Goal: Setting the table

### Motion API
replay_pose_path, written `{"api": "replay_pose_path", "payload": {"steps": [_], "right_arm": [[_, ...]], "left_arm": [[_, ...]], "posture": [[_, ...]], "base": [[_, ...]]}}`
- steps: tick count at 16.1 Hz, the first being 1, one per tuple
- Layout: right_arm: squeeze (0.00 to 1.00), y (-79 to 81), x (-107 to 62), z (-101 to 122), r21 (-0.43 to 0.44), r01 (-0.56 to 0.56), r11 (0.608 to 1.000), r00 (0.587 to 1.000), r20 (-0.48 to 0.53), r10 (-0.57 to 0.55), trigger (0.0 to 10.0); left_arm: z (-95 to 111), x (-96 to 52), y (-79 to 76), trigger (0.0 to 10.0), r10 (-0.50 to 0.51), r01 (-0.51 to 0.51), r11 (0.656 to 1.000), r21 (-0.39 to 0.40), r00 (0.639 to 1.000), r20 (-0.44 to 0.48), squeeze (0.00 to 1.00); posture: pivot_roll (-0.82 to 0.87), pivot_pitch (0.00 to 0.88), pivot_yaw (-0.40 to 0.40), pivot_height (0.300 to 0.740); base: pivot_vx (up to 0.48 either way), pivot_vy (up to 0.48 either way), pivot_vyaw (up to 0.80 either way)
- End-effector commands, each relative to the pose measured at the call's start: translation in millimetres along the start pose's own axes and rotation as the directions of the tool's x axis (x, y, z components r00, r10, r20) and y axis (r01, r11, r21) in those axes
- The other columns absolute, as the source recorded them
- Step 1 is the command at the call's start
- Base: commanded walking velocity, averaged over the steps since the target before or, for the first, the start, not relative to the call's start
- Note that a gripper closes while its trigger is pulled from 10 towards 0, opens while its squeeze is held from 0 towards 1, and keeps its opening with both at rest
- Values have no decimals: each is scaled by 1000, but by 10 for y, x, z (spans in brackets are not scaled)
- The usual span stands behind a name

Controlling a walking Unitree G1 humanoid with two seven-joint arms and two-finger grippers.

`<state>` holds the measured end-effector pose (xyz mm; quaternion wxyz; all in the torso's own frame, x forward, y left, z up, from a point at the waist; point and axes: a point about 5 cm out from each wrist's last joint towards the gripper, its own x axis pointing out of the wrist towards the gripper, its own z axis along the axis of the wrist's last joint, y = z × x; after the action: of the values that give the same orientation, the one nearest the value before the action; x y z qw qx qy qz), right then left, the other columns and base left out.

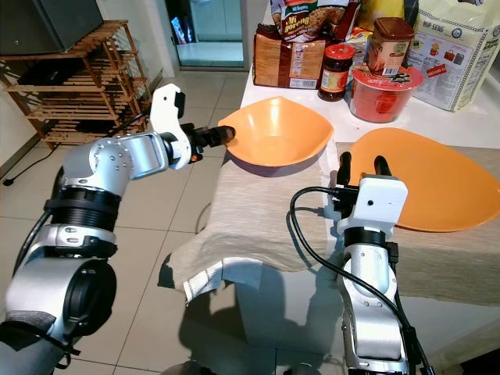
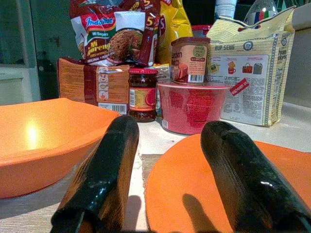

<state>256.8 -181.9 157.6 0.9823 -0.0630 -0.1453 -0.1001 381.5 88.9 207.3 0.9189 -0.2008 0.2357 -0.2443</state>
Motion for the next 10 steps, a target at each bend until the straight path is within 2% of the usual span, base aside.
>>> {"api": "replay_pose_path", "payload": {"steps": [1,10], "right_arm": [[0,-6,-11,51,-4,1,1000,1000,18,-1,10000],[0,2,-1,51,-5,-1,1000,1000,18,1,10000]], "left_arm": [[59,-22,-53,10000,-19,19,1000,-5,1000,20,0],[-23,32,-98,10000,-22,22,1000,6,1000,-15,0]], "posture": [[-87,0,88,722],[-90,0,89,722]], "base": [[0,0,0],[0,0,0]]}}
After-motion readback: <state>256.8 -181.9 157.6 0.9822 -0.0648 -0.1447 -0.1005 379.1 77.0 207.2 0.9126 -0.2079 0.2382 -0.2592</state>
